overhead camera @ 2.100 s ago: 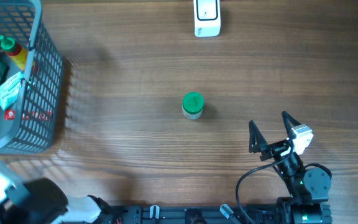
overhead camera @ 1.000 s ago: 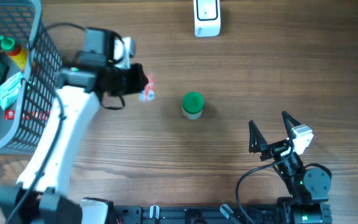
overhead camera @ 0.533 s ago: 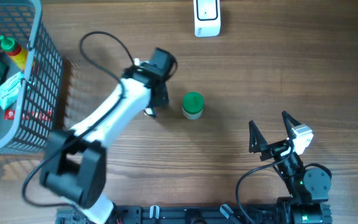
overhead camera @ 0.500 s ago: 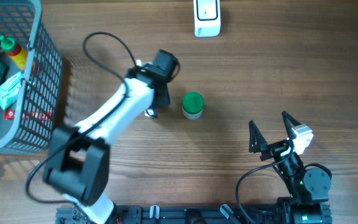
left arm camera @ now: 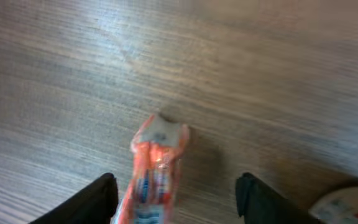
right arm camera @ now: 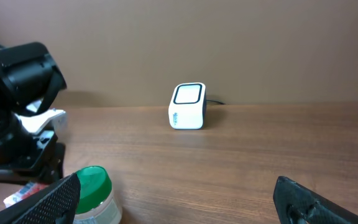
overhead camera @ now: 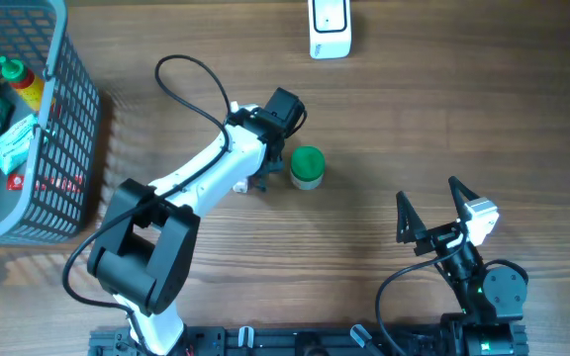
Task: Scan the item barcode
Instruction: 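Carry the red-white box out and set it left of the jar, then reach into the basket and grasp the red-capped sauce bottle with left gripper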
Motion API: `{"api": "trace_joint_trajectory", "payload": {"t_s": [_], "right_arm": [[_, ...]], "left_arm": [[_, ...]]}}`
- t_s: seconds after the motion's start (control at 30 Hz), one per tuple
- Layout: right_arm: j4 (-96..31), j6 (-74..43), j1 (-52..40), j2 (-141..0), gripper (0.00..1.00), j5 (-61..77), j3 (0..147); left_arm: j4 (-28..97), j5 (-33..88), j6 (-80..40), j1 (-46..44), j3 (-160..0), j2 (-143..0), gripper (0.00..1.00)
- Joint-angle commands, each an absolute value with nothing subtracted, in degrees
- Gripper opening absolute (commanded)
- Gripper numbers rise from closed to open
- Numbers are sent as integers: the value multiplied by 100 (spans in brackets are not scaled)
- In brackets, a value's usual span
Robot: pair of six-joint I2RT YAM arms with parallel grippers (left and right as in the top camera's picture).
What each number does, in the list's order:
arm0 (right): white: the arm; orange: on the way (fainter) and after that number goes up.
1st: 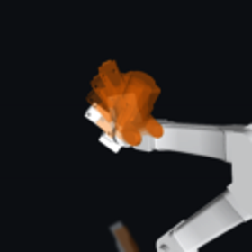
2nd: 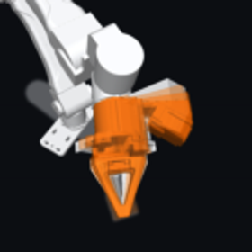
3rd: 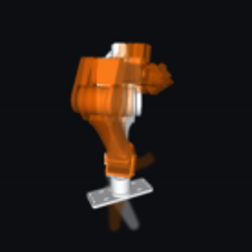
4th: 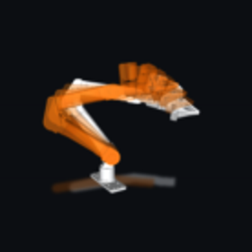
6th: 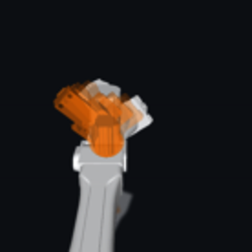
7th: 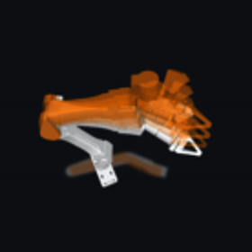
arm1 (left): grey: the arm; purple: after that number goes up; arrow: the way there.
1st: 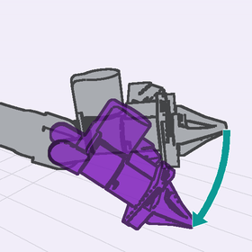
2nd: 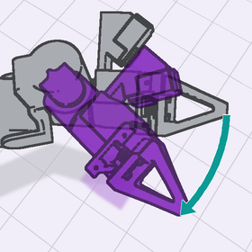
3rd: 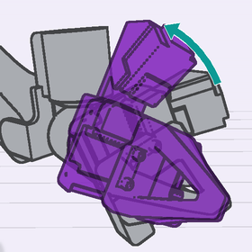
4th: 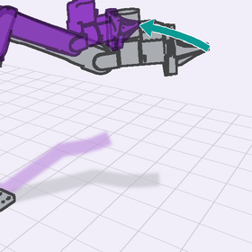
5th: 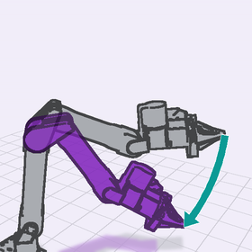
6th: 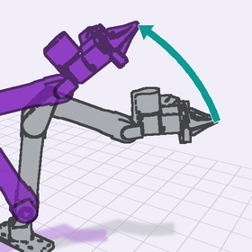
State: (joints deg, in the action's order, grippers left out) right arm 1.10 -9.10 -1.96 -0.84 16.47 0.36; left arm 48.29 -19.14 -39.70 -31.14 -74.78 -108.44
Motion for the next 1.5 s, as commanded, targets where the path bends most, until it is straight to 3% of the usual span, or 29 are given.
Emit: {"api": "trace_joint_trajectory", "payload": {"t_s": [0.0,0.17,0.23,0.53,0.77,0.93,1.2,1.47], "right_arm": [[128,-858,-213,-43,100,1616,30],[128,-856,-213,-43,100,1619,30],[128,-856,-213,-43,100,1619,30],[128,-856,-213,-43,100,1616,30],[128,-858,-213,-43,100,1619,30],[128,-856,-213,-43,100,1619,30],[128,-858,-213,-43,100,1619,30],[128,-858,-213,-43,100,1619,30]], "left_arm": [[4838,-1800,-3986,-3140,-7837,-10608,67],[4821,-1743,-3809,-3140,-7878,-10252,68],[4825,-1828,-3494,-3111,-7975,-9953,100],[4501,-2272,-2530,-3004,-8637,-8409,100],[4268,-3817,-2270,-2574,-8960,-7865,100],[4278,-3787,-2292,-1253,-9515,-7712,100],[3997,-1839,-2104,1669,-9723,-8147,100],[3404,-1474,-2016,2499,-9725,-9767,100]]}}
